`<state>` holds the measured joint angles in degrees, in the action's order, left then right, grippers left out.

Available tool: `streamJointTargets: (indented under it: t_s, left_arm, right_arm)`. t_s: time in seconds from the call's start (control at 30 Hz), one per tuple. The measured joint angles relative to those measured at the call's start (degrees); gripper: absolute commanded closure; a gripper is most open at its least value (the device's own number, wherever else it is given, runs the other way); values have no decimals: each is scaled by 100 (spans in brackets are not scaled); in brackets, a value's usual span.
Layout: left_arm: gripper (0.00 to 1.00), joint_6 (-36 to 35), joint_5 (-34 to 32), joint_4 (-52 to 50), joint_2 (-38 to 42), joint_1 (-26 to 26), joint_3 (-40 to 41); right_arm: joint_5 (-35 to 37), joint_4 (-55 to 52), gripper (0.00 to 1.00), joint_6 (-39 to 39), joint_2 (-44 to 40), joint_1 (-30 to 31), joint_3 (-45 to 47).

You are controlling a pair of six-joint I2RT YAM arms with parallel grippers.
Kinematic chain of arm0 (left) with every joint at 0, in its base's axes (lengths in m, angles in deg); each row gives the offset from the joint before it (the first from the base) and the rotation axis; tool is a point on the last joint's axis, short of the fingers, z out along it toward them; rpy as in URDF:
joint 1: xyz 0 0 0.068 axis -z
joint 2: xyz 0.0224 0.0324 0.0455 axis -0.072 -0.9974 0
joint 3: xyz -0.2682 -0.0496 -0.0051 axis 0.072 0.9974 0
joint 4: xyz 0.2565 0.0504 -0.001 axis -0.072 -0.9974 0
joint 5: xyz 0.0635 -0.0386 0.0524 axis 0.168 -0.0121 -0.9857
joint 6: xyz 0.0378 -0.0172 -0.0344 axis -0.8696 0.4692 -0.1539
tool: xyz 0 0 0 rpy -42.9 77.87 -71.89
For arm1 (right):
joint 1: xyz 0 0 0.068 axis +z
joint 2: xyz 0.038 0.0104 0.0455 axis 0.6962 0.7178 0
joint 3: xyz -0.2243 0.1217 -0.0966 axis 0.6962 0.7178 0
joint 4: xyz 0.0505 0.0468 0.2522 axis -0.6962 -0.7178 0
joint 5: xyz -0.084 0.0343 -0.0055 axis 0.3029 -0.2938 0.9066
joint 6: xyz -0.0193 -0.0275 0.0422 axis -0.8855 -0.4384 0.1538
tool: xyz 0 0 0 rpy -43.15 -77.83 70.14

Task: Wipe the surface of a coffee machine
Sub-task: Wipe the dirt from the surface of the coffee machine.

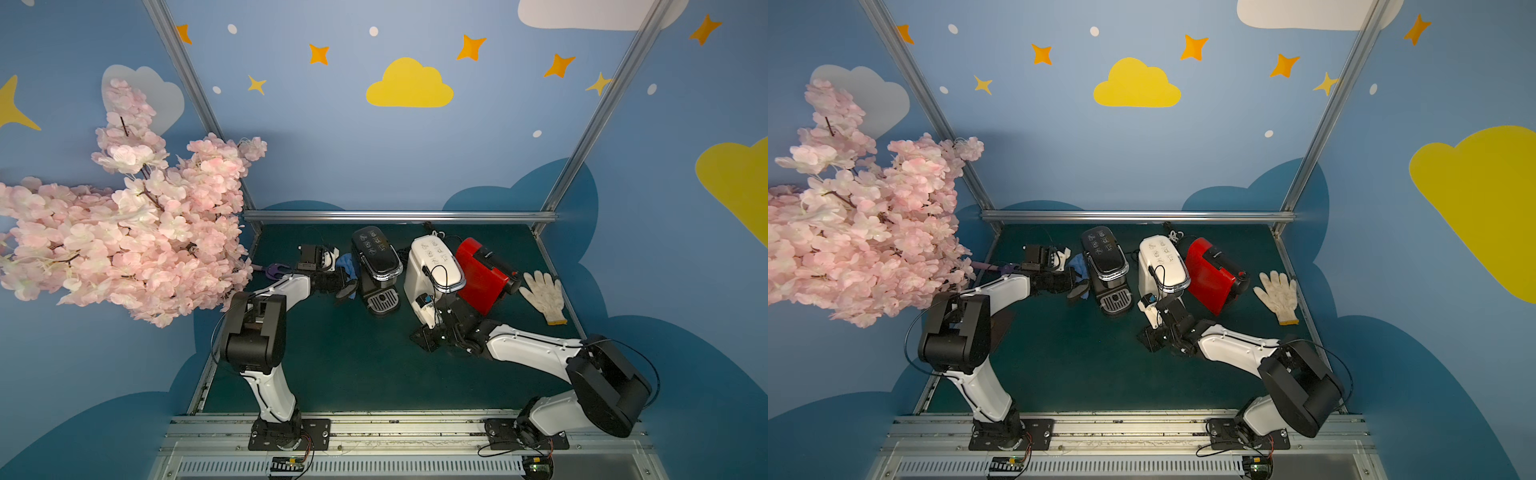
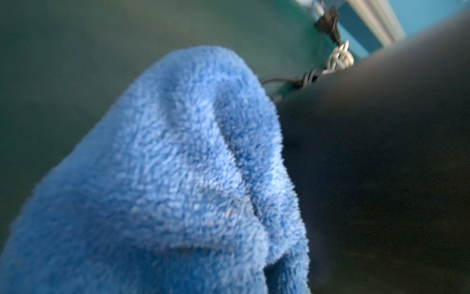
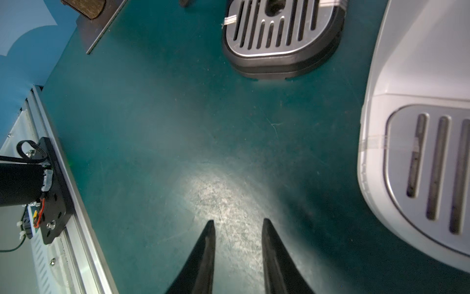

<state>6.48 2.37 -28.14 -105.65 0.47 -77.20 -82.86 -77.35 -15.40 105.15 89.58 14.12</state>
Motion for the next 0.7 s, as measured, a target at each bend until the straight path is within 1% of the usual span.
streamJointTargets:
  t_s: [0.2,0.37,0.47,0.7]
  left_arm:
    - [97,-50,-7,-13,-363,17,57]
    - [97,-66,-59,-251,-275,66,66]
    - [97,-50,-138,-538,98,114,66]
    - [97,157,-398,-835,1679,264,66]
  right_arm:
    - [0,-24,68,2,20,0,-15]
    - [2,-35,68,2,20,0,-15]
    - [0,-39,68,2,20,0,-15]
    - [-11,-39,68,4,20,0,-15]
